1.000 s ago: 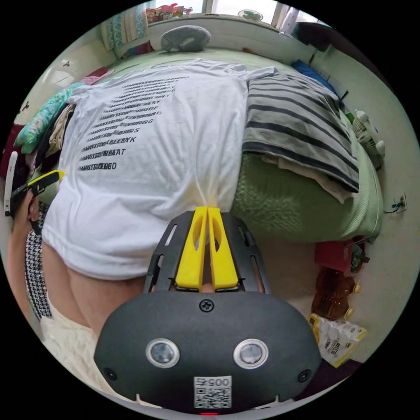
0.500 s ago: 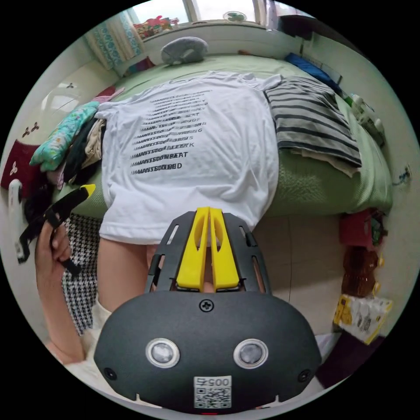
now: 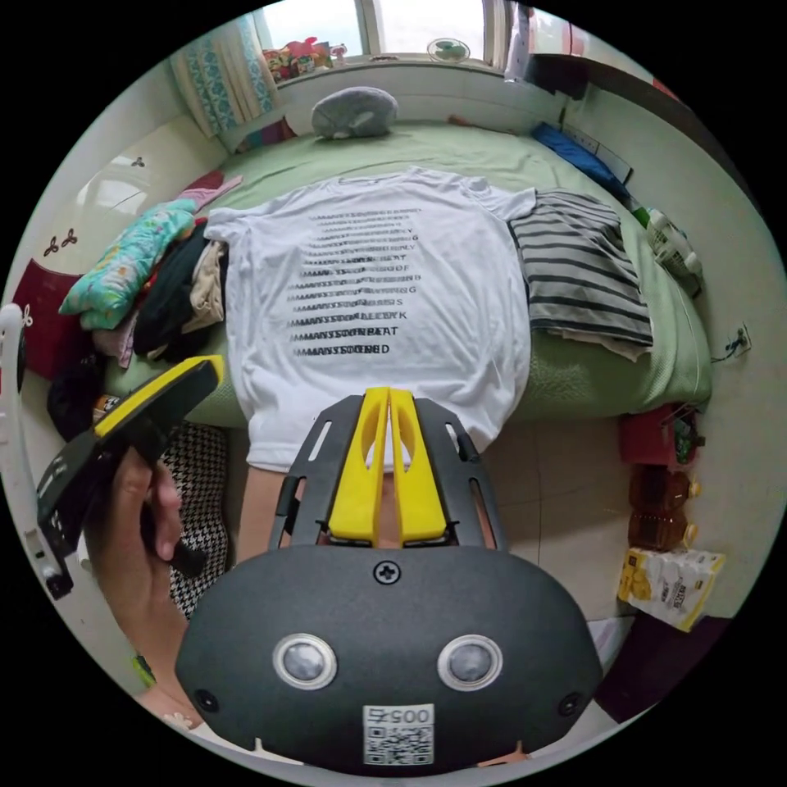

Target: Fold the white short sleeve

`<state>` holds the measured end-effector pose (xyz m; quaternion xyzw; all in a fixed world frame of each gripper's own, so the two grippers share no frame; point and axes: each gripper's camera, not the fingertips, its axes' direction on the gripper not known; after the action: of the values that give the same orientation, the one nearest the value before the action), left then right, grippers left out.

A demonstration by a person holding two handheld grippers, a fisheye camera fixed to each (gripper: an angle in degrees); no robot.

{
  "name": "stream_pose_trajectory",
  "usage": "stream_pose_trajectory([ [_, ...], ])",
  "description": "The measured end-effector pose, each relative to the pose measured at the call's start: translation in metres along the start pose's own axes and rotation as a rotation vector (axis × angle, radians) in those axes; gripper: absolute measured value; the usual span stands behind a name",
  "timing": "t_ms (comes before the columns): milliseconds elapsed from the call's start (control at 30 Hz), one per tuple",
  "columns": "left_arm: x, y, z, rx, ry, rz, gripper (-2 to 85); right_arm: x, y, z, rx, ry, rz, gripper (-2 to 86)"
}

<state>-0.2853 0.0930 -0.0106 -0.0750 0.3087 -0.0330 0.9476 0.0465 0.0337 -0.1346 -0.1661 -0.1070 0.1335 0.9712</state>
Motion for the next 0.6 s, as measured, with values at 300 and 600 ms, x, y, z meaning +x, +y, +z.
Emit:
stream_pose_trajectory([
  [300,0.011,0.002,-0.011,-0.011,0.060,0.029,-0.6,-0.017,0.000,-0.018,0.021,-0.025,-0.046,-1.2],
  [600,0.030,0.002,-0.008,-0.038,0.038,0.060,-0.6,-0.028,0.004,-0.012,-0.017,-0.008,-0.050,-1.2],
])
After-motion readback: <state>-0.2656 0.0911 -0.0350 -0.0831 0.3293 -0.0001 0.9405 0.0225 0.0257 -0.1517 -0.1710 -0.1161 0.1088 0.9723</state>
